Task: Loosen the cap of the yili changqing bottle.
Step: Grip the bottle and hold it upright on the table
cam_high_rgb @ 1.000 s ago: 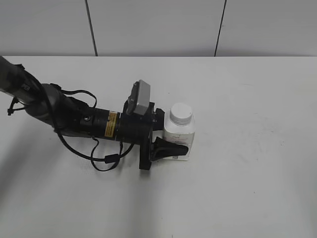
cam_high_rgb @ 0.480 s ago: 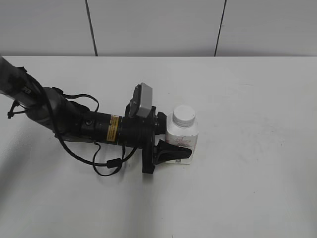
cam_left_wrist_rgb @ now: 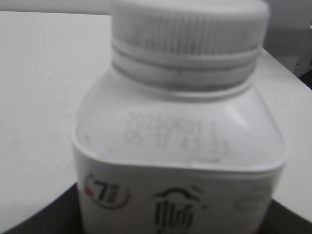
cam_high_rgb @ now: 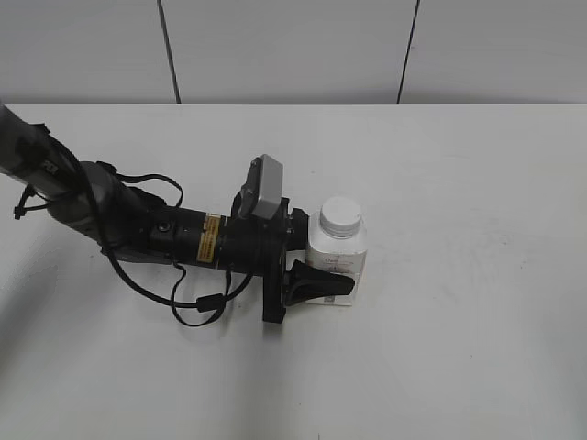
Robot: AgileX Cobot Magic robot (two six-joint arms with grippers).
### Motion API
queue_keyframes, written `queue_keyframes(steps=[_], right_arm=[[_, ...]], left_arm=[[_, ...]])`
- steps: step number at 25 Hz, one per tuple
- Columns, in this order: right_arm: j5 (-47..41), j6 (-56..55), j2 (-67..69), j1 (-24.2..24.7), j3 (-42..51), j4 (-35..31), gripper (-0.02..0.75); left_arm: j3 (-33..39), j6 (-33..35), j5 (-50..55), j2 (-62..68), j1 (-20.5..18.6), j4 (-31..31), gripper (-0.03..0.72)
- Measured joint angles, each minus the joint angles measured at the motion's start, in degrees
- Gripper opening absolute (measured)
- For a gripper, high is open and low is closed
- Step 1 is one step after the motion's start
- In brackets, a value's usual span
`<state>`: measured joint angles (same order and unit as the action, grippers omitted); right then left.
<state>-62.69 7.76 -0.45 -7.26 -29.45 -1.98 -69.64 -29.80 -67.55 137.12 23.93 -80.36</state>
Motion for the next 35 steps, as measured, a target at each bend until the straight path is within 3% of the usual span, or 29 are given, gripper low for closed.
queue_keyframes(steps=[22,35], right_arm=[[2.0,-1.29,0.52,0.0,-1.07,0.12,0.585],[3.08,-2.59,35.17,0.0,-6.78,-11.66,0.585]], left_arm=[[0.0,0.0,0.05,0.0,0.0,-2.27,0.42],[0.0,0.0,0.73,0.0,0.0,-2.27,0.42]])
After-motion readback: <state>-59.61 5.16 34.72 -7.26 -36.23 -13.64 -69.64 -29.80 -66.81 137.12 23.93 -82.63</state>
